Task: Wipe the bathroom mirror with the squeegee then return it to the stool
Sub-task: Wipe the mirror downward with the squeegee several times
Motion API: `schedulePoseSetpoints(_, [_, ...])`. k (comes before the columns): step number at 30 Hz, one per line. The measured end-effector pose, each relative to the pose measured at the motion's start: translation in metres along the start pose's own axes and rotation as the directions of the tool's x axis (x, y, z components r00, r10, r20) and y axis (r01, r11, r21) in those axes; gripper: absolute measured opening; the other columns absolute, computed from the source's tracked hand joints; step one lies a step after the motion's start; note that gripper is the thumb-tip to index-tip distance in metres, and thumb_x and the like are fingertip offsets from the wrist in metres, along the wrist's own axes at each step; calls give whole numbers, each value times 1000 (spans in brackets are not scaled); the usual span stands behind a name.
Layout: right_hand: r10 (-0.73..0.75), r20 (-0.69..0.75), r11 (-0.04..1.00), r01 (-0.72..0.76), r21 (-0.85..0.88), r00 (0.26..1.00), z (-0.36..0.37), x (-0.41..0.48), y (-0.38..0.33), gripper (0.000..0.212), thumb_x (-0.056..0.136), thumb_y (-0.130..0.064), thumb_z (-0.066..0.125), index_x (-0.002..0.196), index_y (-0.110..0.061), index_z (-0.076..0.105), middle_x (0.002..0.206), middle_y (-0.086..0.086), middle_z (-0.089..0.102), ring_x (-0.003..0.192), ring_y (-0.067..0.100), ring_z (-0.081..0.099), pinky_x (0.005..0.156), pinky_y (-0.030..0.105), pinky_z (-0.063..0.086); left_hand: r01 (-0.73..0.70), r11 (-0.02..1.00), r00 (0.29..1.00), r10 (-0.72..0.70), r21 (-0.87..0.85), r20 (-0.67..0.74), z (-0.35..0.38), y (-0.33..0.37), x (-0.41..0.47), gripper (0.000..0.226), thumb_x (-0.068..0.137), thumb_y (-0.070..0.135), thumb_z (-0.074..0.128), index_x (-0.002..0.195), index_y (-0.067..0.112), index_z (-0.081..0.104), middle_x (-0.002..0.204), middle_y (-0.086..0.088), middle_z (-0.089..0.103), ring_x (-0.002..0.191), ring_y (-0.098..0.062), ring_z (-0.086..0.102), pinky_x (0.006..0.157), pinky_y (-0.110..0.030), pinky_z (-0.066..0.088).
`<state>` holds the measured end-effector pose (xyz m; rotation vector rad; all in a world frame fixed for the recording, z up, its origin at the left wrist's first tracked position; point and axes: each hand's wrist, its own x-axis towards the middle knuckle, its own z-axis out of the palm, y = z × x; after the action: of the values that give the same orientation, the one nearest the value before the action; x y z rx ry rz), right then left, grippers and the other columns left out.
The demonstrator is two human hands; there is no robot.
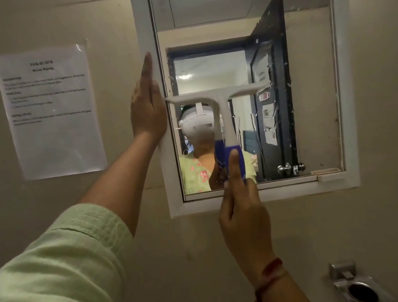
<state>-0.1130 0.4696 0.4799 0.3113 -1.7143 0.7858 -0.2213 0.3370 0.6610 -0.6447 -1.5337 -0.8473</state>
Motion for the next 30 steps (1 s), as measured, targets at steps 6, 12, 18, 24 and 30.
schedulePoseSetpoints(6, [13, 60, 1000, -14, 14, 998, 0, -46, 6, 81, 88, -10, 52, 145, -36, 0, 82, 3, 53, 47, 7, 44, 46, 9, 41, -1, 1000, 1000, 1, -17, 0, -1, 1, -1, 46, 99, 21, 24, 144, 20, 20, 151, -1, 28, 113, -37, 53, 93, -54, 46])
schedulePoseSetpoints(12, [-8, -40, 1000, 8, -4, 999, -2, 10, -4, 61, 93, -27, 34, 141, -38, -2, 106, 17, 59, 62, 8, 52, 60, 18, 50, 77, 997, 997, -77, -4, -11, 1, 2, -1, 53, 99, 26, 24, 146, 12, 3, 155, -8, 15, 137, -26, 30, 104, -50, 38])
schedulePoseSetpoints(18, [25, 54, 999, -27, 29, 998, 2, -58, 10, 85, 90, -11, 54, 144, -40, -4, 83, 4, 53, 50, 7, 46, 47, 15, 47, 159, 987, 987, -158, 36, -26, 2, 4, -3, 54, 99, 32, 25, 146, 14, 6, 152, -10, 26, 136, -25, 32, 108, -48, 32])
schedulePoseSetpoints(24, [2, -22, 1000, -2, -10, 1000, 1, -18, 1, 58, 93, -29, 30, 143, -33, 3, 95, 11, 57, 56, 2, 41, 51, 7, 34, 190, 981, 982, -190, 49, -7, 3, 4, -3, 51, 99, 34, 23, 145, 14, 14, 153, -7, 25, 138, -22, 28, 110, -38, 24])
schedulePoseSetpoints(30, [22, 32, 1000, -22, 2, 999, 0, -46, 12, 62, 92, -30, 30, 143, -38, -3, 87, 9, 55, 54, 7, 48, 49, 23, 52, 210, 976, 978, -210, 56, -5, 4, 1, -1, 51, 98, 35, 22, 143, 12, 22, 150, -8, 30, 137, -22, 30, 112, -38, 24])
